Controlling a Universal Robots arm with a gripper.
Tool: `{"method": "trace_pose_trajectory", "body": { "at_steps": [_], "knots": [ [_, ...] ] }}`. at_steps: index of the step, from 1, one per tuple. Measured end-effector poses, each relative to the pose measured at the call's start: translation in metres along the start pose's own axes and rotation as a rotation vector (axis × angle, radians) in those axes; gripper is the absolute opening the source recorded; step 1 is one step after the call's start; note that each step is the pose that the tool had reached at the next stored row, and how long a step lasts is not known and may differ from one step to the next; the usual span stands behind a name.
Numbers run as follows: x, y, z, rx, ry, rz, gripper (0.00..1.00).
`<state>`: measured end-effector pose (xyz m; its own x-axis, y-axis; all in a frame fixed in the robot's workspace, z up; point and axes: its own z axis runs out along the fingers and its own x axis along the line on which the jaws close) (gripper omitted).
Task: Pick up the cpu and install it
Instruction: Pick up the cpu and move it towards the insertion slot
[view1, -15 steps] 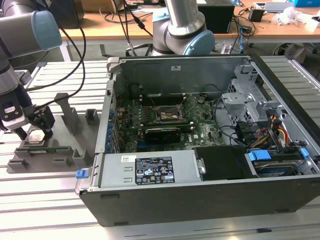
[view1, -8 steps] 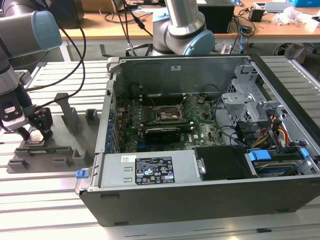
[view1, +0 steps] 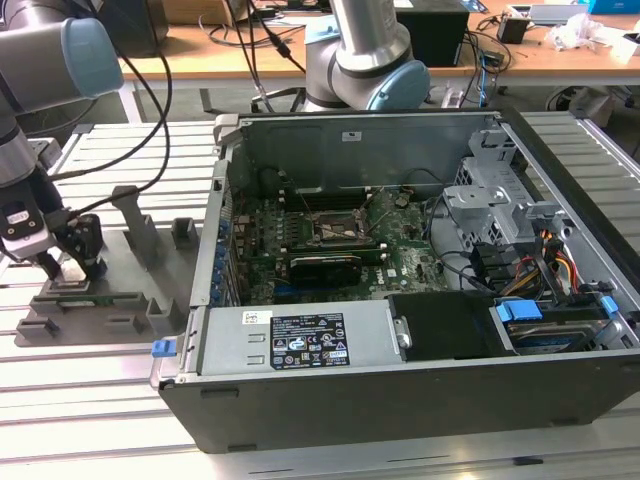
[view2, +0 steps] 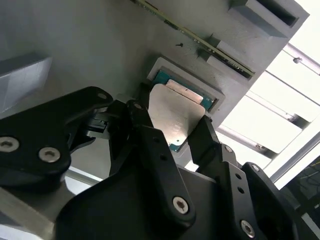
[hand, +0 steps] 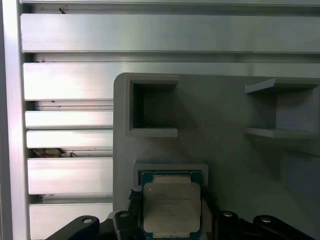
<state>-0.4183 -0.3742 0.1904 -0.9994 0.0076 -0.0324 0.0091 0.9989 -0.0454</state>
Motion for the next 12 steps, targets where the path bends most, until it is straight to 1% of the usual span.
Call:
{"method": "trace_pose_trajectory", "body": {
  "at_steps": [6, 12],
  "knots": [
    [-0.0001, -0.0003, -0.0052, 0.0001, 0.0002, 0.000, 0.55],
    [-0.0005, -0.0008, -0.0174, 0.0001, 0.0001, 0.000, 0.55]
  ]
}}
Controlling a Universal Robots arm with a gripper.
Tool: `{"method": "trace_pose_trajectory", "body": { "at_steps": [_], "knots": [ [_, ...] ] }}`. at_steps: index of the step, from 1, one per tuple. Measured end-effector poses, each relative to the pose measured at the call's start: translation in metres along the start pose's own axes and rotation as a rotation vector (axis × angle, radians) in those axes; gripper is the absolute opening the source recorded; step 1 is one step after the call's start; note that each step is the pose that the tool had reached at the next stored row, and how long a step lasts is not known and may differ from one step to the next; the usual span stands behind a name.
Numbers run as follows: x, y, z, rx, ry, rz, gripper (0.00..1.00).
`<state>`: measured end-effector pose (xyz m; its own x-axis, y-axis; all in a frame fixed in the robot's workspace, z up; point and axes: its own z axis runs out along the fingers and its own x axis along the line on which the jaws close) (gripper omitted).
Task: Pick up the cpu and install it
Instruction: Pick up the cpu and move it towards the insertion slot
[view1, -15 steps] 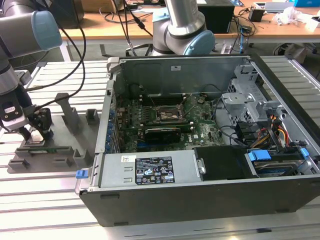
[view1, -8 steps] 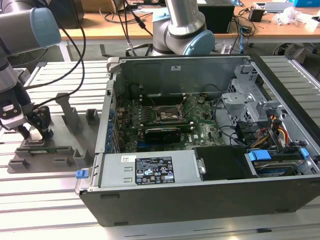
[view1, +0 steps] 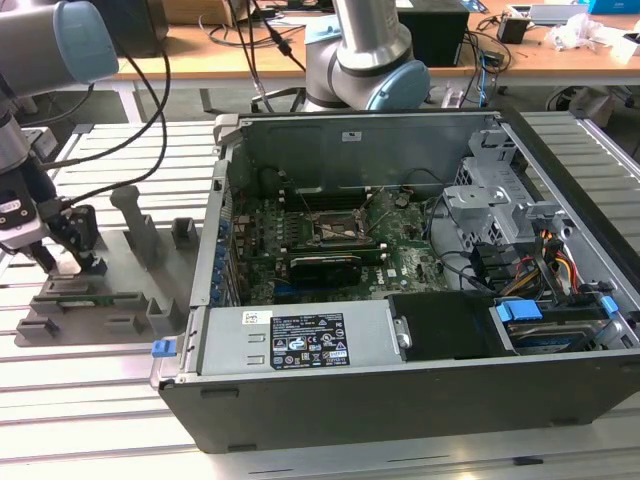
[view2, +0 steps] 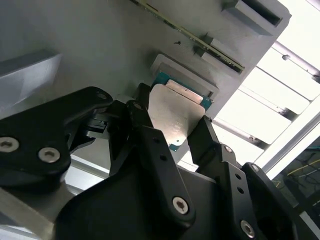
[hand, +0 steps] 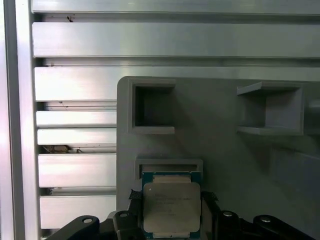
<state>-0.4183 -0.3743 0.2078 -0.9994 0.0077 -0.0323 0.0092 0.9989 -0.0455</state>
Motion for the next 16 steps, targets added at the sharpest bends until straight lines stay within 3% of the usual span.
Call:
{"method": "trace_pose_trajectory", "body": {
  "at_steps": [16],
  "knots": [
    [-0.0008, -0.0011, -0.0237, 0.0000, 0.0001, 0.000, 0.55]
  ]
}}
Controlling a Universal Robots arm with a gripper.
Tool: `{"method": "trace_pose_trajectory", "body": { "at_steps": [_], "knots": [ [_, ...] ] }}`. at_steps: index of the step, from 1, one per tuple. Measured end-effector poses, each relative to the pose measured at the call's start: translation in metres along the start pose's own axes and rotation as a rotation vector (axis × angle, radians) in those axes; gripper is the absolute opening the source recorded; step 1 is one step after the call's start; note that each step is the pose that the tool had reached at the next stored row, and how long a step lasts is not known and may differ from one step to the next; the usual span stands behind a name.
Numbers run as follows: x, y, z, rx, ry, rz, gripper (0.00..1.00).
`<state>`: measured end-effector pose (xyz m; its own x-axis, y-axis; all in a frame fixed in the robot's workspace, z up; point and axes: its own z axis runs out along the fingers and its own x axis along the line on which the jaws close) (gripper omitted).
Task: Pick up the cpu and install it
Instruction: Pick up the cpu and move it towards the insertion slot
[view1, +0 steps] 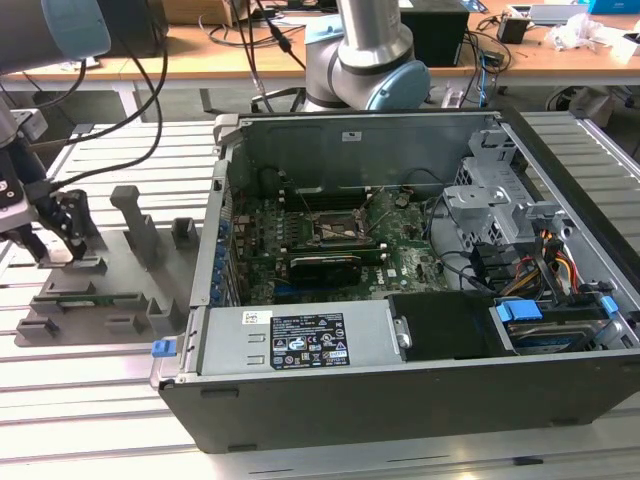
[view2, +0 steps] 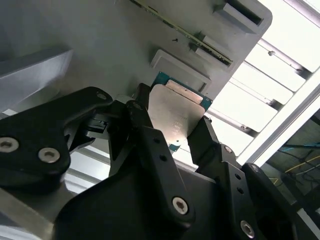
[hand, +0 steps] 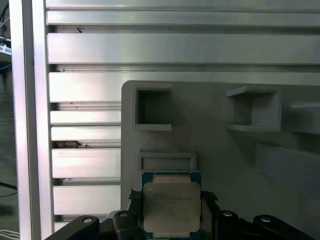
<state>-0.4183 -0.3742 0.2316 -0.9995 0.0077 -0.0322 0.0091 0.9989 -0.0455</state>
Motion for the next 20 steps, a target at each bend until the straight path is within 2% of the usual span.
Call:
{"method": "trace_pose_trajectory", "body": {
  "at_steps": [15, 20],
  "knots": [
    [-0.0004, -0.0006, -0.0142, 0.0000, 0.0000, 0.000, 0.55],
    [-0.0010, -0.0014, -0.0297, 0.0000, 0.0000, 0.000, 0.55]
  ]
}}
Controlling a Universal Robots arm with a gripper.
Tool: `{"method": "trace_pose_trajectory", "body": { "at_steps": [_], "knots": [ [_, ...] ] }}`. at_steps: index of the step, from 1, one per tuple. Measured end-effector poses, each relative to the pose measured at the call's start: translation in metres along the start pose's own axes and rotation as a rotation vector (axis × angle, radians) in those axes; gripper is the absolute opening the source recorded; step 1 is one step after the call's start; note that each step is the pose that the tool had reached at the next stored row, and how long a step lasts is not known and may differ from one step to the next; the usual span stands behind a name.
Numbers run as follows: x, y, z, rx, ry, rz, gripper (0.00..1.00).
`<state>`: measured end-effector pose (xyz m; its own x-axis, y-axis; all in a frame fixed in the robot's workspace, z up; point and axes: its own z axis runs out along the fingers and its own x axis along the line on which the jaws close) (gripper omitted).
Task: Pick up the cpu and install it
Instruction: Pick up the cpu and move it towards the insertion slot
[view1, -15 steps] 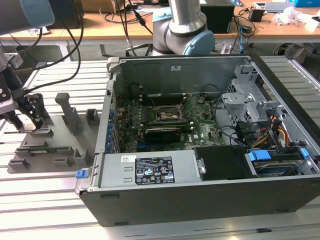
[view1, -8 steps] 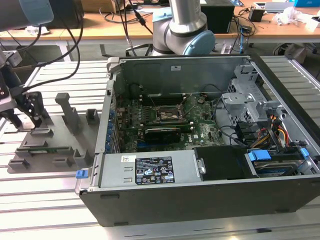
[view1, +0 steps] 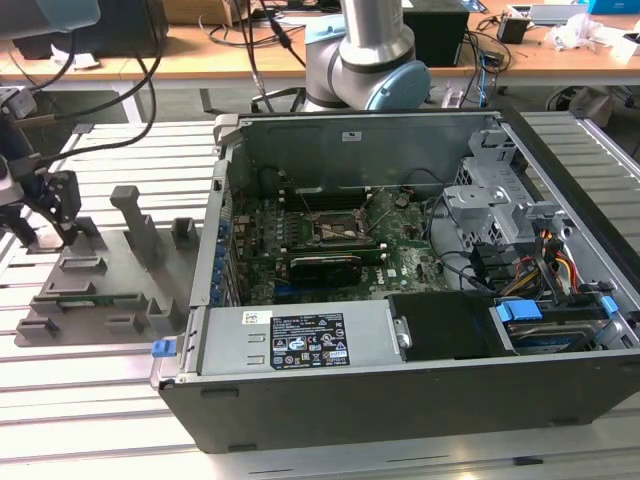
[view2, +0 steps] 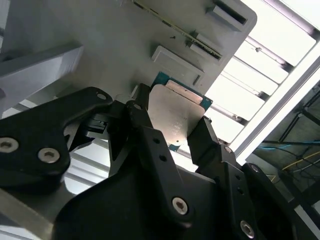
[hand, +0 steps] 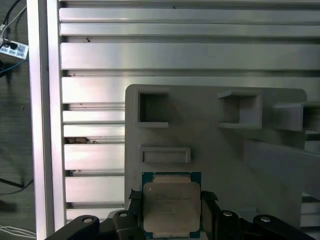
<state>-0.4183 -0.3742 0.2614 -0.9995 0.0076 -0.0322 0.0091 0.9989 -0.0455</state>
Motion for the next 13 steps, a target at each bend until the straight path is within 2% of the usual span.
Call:
{"method": "trace_pose_trajectory", "body": {
  "at_steps": [5, 7, 9, 13],
  "knots": [
    [-0.0005, -0.0007, -0.0164, -0.0001, 0.0000, 0.000, 0.55],
    [-0.0006, -0.0009, -0.0203, 0.0000, 0.0000, 0.000, 0.55],
    [-0.0009, -0.0013, -0.0286, 0.0001, 0.0001, 0.000, 0.55],
    [-0.0012, -0.0017, -0.0384, 0.0000, 0.0000, 0.000, 0.55]
  ]
}}
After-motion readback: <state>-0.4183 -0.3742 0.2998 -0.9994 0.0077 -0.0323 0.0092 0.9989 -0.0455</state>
